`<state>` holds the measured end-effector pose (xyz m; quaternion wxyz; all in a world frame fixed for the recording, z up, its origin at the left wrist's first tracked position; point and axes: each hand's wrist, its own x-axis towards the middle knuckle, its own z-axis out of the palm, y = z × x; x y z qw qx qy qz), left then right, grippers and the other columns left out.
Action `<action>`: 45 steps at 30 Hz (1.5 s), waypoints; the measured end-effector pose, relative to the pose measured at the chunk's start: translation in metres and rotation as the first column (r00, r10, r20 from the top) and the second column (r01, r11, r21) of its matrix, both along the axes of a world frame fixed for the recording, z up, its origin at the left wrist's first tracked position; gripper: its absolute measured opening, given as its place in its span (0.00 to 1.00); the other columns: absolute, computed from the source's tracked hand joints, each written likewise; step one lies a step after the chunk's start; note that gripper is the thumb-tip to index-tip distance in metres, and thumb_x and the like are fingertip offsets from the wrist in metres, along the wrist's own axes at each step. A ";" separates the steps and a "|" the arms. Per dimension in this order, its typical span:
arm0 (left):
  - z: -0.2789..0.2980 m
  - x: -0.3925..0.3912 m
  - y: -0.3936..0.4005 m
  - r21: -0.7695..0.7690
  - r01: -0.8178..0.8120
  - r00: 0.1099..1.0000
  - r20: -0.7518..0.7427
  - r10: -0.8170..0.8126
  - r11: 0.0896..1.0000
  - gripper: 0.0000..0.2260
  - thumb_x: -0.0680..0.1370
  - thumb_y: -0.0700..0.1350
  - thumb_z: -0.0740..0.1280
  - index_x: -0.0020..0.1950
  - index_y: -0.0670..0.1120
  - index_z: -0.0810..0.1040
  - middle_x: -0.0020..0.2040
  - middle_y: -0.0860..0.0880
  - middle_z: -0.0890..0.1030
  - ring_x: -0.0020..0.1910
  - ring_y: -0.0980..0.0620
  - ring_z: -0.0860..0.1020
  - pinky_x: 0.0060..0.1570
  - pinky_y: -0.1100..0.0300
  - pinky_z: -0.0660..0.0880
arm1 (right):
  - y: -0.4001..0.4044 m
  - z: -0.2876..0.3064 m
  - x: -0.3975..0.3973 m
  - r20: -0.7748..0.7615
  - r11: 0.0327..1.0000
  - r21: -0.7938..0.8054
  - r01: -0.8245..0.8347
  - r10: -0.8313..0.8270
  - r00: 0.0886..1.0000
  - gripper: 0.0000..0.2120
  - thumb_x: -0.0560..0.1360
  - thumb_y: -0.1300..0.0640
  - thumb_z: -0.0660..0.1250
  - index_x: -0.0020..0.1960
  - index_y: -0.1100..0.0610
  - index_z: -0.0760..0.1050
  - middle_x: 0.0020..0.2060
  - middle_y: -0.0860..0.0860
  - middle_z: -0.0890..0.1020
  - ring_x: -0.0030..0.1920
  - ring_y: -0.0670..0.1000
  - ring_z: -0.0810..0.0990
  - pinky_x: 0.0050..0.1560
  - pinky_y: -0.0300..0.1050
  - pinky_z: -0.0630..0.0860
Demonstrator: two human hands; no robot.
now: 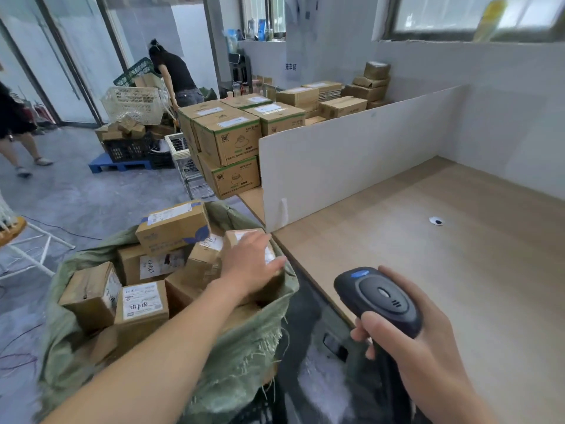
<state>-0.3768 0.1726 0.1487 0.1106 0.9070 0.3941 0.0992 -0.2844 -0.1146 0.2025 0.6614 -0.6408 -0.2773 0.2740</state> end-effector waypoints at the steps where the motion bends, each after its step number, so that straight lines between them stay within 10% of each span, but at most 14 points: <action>1: 0.004 0.011 -0.022 0.019 0.049 0.999 0.008 -0.049 0.999 0.32 0.79 0.64 0.63 0.79 0.49 0.65 0.79 0.51 0.65 0.78 0.51 0.61 0.75 0.50 0.64 | -0.020 0.003 0.003 0.003 1.000 0.003 0.026 -0.026 1.000 0.37 0.59 0.61 0.85 0.65 0.46 0.77 0.46 0.57 0.87 0.38 0.63 0.85 0.32 0.51 0.79; 15: 0.043 0.192 -0.394 0.180 0.579 0.805 0.031 -0.593 0.795 0.29 0.79 0.62 0.65 0.75 0.46 0.69 0.75 0.51 0.69 0.75 0.51 0.64 0.67 0.53 0.66 | -0.372 0.031 0.051 0.059 0.877 0.059 0.477 -0.480 0.875 0.37 0.54 0.47 0.77 0.64 0.43 0.75 0.43 0.57 0.87 0.37 0.58 0.85 0.30 0.47 0.79; 24: 0.046 0.279 -0.583 0.137 0.813 0.570 0.008 -0.821 0.566 0.31 0.80 0.63 0.64 0.77 0.47 0.67 0.74 0.52 0.71 0.74 0.52 0.65 0.66 0.54 0.67 | -0.537 0.040 0.056 0.097 0.664 0.061 0.746 -0.747 0.657 0.32 0.61 0.55 0.75 0.65 0.43 0.74 0.42 0.55 0.87 0.36 0.58 0.86 0.30 0.47 0.81; 45: -0.122 0.508 -0.621 -0.211 0.844 0.359 -0.459 -0.812 0.493 0.38 0.67 0.61 0.76 0.72 0.51 0.67 0.66 0.47 0.67 0.66 0.43 0.66 0.56 0.47 0.76 | -0.577 -0.038 0.218 -0.026 0.409 -0.088 0.908 -0.913 0.408 0.34 0.62 0.56 0.75 0.68 0.48 0.74 0.41 0.58 0.85 0.36 0.57 0.85 0.30 0.46 0.79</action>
